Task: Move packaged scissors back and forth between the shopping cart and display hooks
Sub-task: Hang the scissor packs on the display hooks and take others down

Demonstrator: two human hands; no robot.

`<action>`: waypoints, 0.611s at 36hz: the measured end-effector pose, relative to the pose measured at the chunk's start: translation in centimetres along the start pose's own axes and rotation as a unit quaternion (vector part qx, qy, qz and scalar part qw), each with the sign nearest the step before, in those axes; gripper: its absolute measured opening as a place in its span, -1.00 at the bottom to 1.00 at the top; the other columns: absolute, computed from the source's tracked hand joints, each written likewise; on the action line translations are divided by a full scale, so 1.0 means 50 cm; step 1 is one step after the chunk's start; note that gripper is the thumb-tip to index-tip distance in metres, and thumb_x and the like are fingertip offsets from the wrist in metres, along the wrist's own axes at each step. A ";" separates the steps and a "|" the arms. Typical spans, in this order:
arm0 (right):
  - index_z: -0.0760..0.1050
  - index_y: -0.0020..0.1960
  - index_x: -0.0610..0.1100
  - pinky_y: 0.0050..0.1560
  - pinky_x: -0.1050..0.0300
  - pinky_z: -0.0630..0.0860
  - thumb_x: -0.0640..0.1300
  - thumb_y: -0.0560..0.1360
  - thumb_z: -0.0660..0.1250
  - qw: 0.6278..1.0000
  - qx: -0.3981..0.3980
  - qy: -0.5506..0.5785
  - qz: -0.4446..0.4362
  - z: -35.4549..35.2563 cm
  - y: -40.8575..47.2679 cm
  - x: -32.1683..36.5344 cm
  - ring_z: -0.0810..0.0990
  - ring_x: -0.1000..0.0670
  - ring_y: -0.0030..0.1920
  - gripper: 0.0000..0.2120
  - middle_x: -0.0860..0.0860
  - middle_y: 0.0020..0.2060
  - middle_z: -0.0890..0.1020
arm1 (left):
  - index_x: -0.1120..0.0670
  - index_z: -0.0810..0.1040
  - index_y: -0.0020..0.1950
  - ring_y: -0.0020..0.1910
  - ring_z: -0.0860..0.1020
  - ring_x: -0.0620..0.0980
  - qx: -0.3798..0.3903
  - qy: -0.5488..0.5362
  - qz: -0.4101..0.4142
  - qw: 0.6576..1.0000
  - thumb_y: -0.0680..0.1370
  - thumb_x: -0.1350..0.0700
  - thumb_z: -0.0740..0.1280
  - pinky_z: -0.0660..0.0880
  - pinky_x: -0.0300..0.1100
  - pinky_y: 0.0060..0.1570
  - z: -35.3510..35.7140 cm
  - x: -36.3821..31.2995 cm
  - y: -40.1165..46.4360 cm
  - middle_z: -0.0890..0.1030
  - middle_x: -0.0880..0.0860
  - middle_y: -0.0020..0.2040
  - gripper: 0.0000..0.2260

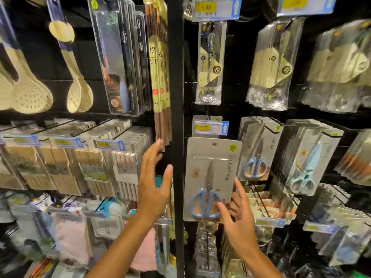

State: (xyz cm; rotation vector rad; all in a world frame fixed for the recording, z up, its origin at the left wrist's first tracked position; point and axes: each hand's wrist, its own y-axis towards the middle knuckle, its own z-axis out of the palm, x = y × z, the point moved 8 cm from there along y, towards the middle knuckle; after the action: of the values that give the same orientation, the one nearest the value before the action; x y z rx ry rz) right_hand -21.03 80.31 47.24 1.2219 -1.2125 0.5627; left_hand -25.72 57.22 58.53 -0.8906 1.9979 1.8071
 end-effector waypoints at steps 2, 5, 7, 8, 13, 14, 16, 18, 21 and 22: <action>0.13 0.42 0.55 0.23 0.26 0.54 -0.29 0.57 0.37 1.000 0.003 -0.008 0.014 -0.015 -0.004 -0.018 0.58 0.26 0.24 -0.16 0.49 0.20 0.53 | 0.15 0.24 0.59 0.55 0.28 -0.02 -0.020 0.055 0.037 0.998 0.63 0.20 0.28 0.24 -0.11 0.54 0.006 -0.010 0.042 0.31 0.06 0.55 -0.47; 0.11 0.43 0.45 0.20 0.30 0.54 -0.30 0.58 0.35 0.999 0.004 -0.011 0.031 -0.030 -0.007 -0.041 0.58 0.32 0.20 -0.22 0.55 0.16 0.52 | 0.22 0.20 0.60 0.61 0.16 -0.01 -0.030 0.105 0.090 0.990 0.62 0.27 0.32 0.12 -0.10 0.59 0.025 -0.024 0.101 0.22 0.12 0.60 -0.43; 0.11 0.41 0.47 0.18 0.28 0.56 -0.29 0.58 0.35 0.999 0.001 -0.013 0.050 -0.037 -0.005 -0.061 0.58 0.32 0.19 -0.22 0.55 0.13 0.52 | 0.26 0.19 0.60 0.63 0.12 0.06 -0.039 0.126 0.125 0.983 0.59 0.30 0.35 0.10 0.02 0.60 0.038 -0.033 0.134 0.17 0.16 0.61 -0.39; 0.11 0.41 0.49 0.18 0.28 0.56 -0.29 0.58 0.36 0.998 -0.001 -0.015 0.059 -0.039 -0.004 -0.069 0.58 0.31 0.19 -0.21 0.55 0.13 0.53 | 0.27 0.18 0.59 0.63 0.09 0.10 -0.042 0.141 0.146 0.978 0.58 0.31 0.35 0.09 0.08 0.60 0.044 -0.037 0.147 0.15 0.18 0.62 -0.38; 0.12 0.36 0.62 0.20 0.10 0.62 -0.26 0.59 0.36 0.996 -0.002 -0.010 0.087 -0.043 0.012 -0.098 0.59 0.28 0.22 -0.17 0.44 0.23 0.54 | 0.29 0.16 0.60 0.64 0.01 0.23 -0.026 0.210 0.214 0.954 0.60 0.23 0.36 0.08 0.23 0.58 0.090 -0.032 0.189 0.07 0.24 0.64 -0.37; 0.12 0.37 0.61 0.20 0.10 0.62 -0.26 0.59 0.36 0.996 -0.002 -0.006 0.087 -0.041 0.017 -0.099 0.59 0.27 0.22 -0.18 0.36 0.29 0.53 | 0.28 0.16 0.60 0.64 0.00 0.22 -0.023 0.214 0.215 0.953 0.60 0.21 0.36 0.09 0.26 0.56 0.098 -0.026 0.193 0.06 0.24 0.64 -0.37; 0.12 0.39 0.58 0.22 0.11 0.61 -0.25 0.59 0.36 0.996 -0.001 -0.003 0.084 -0.037 0.030 -0.099 0.59 0.23 0.24 -0.20 0.19 0.41 0.48 | 0.27 0.14 0.61 0.64 -0.01 0.22 -0.027 0.220 0.215 0.951 0.59 0.21 0.36 0.11 0.30 0.54 0.110 -0.012 0.197 0.04 0.23 0.64 -0.34; 0.11 0.41 0.59 0.25 0.07 0.60 -0.22 0.59 0.37 0.997 0.001 -0.002 0.083 -0.032 0.044 -0.101 0.57 0.17 0.29 -0.19 0.09 0.47 0.42 | 0.28 0.14 0.60 0.64 0.00 0.24 -0.037 0.221 0.218 0.950 0.55 0.26 0.36 0.12 0.34 0.52 0.115 0.001 0.199 0.05 0.24 0.64 -0.33; 0.09 0.46 0.51 0.16 0.29 0.58 -0.23 0.60 0.36 0.997 0.007 -0.002 0.075 -0.022 0.069 -0.099 0.55 0.24 0.25 -0.21 0.04 0.48 0.40 | 0.30 0.16 0.59 0.63 0.02 0.27 -0.046 0.206 0.226 0.951 0.54 0.30 0.34 0.12 0.38 0.50 0.119 0.014 0.199 0.07 0.26 0.63 -0.34; 0.09 0.47 0.49 0.12 0.32 0.58 -0.24 0.60 0.36 0.998 0.008 0.001 0.070 -0.019 0.077 -0.099 0.57 0.25 0.22 -0.21 0.02 0.46 0.42 | 0.30 0.16 0.58 0.63 0.03 0.28 -0.048 0.203 0.228 0.951 0.54 0.30 0.34 0.12 0.38 0.50 0.119 0.016 0.199 0.08 0.26 0.63 -0.35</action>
State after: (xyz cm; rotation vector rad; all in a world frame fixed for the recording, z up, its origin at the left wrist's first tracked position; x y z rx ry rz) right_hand -25.60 83.67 44.41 1.1550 -1.3015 0.6775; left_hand -33.60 62.97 64.87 -0.9475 2.5631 2.1127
